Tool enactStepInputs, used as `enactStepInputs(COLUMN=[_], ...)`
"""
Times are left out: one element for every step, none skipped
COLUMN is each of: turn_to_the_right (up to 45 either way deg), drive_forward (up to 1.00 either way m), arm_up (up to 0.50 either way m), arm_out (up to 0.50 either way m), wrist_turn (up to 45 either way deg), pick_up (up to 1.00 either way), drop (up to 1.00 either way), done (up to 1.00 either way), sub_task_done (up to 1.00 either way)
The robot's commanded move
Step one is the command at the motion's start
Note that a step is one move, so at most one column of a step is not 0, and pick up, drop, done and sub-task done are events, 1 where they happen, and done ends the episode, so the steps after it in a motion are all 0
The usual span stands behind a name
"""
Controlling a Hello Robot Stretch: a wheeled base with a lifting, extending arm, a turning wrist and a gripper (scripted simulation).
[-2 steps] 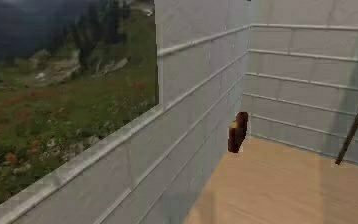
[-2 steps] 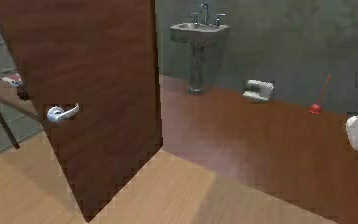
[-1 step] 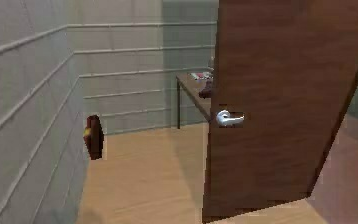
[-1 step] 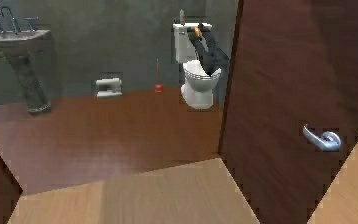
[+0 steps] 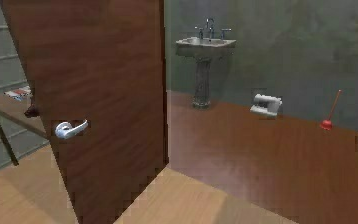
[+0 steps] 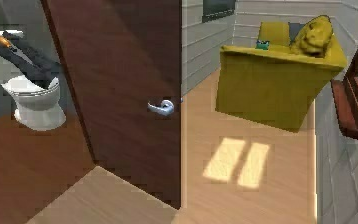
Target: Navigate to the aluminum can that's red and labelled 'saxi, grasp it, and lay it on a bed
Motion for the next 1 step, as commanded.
enactStepInputs(turn_to_the_right=[12.0], drive_forward=[0.0], arm_up=[0.0], arm_out=[0.0], wrist_turn=[0.0], pick_up=[0.0], drop=[0.0], done=[0.0], sub_task_done=[0.0])
